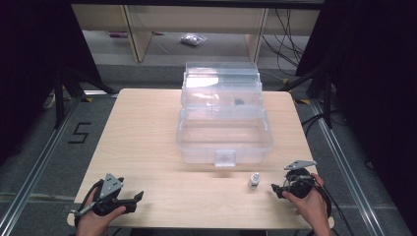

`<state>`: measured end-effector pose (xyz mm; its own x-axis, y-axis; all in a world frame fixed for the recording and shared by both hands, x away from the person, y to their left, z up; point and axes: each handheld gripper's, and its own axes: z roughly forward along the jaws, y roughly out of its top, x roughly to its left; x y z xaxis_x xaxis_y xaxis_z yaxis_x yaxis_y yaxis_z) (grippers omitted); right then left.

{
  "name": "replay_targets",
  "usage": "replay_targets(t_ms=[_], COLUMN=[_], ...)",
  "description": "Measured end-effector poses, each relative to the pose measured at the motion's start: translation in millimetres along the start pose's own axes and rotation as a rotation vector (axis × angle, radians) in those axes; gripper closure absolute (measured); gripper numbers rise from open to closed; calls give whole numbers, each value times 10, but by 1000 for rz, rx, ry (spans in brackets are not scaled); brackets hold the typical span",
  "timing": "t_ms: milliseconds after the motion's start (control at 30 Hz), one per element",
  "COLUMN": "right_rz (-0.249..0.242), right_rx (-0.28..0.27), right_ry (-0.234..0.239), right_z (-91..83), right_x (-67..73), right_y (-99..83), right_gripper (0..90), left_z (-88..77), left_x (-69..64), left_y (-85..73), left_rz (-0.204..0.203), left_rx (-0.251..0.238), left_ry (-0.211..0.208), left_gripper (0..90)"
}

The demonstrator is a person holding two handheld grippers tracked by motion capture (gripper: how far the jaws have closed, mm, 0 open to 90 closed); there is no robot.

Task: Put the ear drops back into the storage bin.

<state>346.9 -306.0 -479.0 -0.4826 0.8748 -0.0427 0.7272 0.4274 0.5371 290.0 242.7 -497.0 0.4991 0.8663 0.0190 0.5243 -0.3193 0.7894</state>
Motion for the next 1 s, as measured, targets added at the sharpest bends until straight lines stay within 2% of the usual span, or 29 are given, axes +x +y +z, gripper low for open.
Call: replay_targets(t_ms=[67,100,133,200,233,267,333,400,433,533,600,733,867,1000], right_rz=[-30,-30,-47,-61,-57,-61,-77,-81,-103,-142,-137,-170,-227,-259], right_rx=[22,22,32,37,52,71,73,94,107,120,139,137,137,142], right_ry=[19,19,24,23,26,30,34,43,48,63,78,71,65,65], right_z=[-29,-29,-43,-47,-52,-56,-54,-70,-84,-111,-127,-134,-149,-154], right_x=[38,38,60,71,87,121,123,171,195,265,309,344,417,474], right_y=[63,63,91,106,113,134,141,158,169,203,230,286,370,431], right_gripper=[199,199,217,217,217,217,217,218,221,226,228,231,244,251], left_z=[-2,-2,-11,-14,-8,-12,-12,-14,-10,-16,-9,-6,-2,-7], left_x=[-4,-4,3,3,-10,-10,-12,-2,-14,-8,-18,-20,-20,-3], left_y=[1,1,1,1,-1,1,2,-2,-2,0,-2,-3,-6,-5], left_rz=[-3,-3,11,16,1,10,6,27,17,31,21,17,19,28], left_rx=[-6,-6,5,4,-11,-16,-18,-2,-13,-2,-12,-17,-8,9], left_ry=[-3,-3,-5,-8,-13,-15,-20,-12,-17,-13,-15,-21,-14,-14], left_gripper=[150,150,149,149,149,148,148,148,148,148,148,148,148,148])
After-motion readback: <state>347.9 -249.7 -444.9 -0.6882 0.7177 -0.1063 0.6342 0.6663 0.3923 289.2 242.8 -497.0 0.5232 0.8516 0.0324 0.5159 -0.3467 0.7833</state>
